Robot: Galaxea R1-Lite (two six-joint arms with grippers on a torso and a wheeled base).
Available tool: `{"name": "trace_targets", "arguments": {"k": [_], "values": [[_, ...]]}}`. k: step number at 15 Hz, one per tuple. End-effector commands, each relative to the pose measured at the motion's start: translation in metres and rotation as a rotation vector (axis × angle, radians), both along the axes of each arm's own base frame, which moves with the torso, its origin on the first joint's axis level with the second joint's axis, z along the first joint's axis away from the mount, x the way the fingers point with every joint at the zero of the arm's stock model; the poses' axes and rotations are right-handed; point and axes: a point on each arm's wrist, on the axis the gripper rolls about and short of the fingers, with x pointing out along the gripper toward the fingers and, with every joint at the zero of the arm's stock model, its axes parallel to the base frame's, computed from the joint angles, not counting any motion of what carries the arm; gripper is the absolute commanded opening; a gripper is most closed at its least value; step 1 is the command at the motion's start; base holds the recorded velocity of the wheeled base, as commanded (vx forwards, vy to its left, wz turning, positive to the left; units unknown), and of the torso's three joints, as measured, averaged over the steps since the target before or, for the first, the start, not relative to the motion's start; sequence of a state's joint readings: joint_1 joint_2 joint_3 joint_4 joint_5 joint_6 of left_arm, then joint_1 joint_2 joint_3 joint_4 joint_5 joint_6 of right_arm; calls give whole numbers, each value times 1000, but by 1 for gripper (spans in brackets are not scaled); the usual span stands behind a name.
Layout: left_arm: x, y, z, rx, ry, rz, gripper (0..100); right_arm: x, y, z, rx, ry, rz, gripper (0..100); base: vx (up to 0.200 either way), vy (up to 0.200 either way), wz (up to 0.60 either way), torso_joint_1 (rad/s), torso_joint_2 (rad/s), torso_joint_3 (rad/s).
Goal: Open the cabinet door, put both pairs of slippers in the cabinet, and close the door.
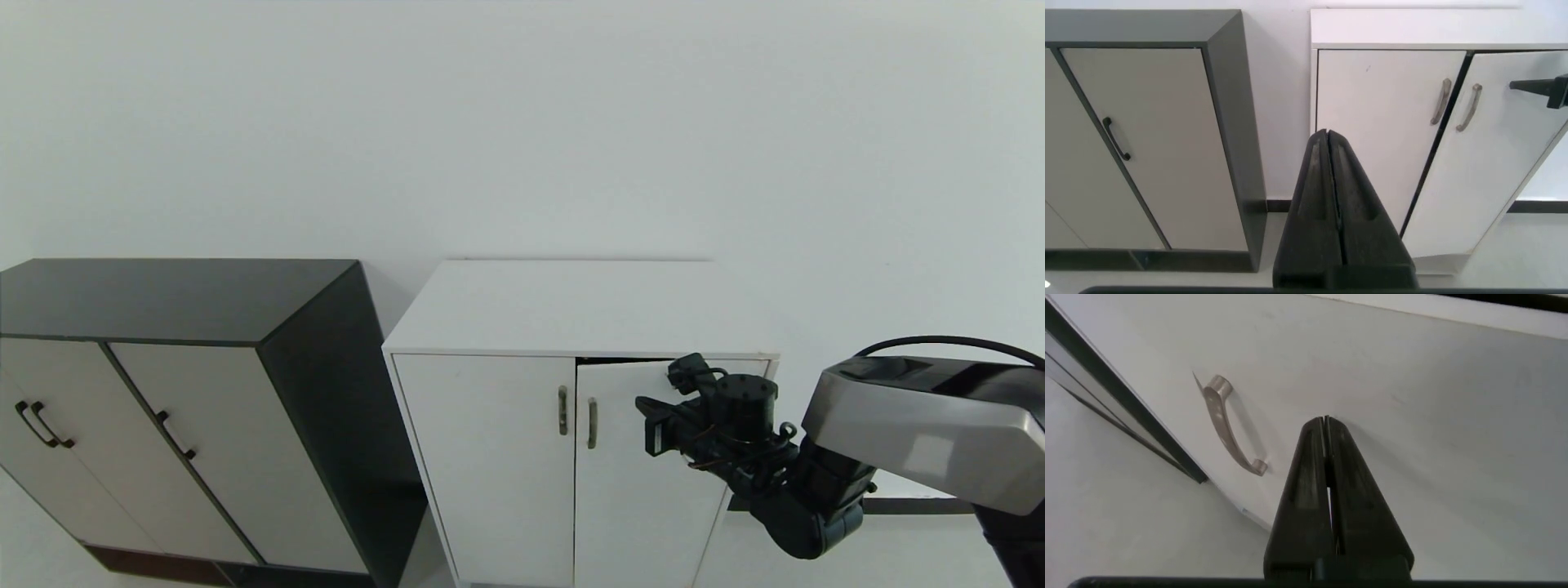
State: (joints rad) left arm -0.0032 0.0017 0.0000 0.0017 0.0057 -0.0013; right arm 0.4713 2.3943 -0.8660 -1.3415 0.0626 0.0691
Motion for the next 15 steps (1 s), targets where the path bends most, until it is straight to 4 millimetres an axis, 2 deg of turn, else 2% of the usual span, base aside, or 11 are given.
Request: {"name": "trace_targets", "arguments": {"k": [1,7,15], "values": [[0,0,0,0,0,-1,0,2,-1,-2,0,0,-3,0,0,0,0,0,0,0],[0,0,0,-2,0,-3,0,15,-2,5,10,-20,-21,0,0,0,0,0,0,0],[0,0,0,0,0,-3,0,19,-4,4,10,-22,-31,0,0,0,0,0,0,0]]}}
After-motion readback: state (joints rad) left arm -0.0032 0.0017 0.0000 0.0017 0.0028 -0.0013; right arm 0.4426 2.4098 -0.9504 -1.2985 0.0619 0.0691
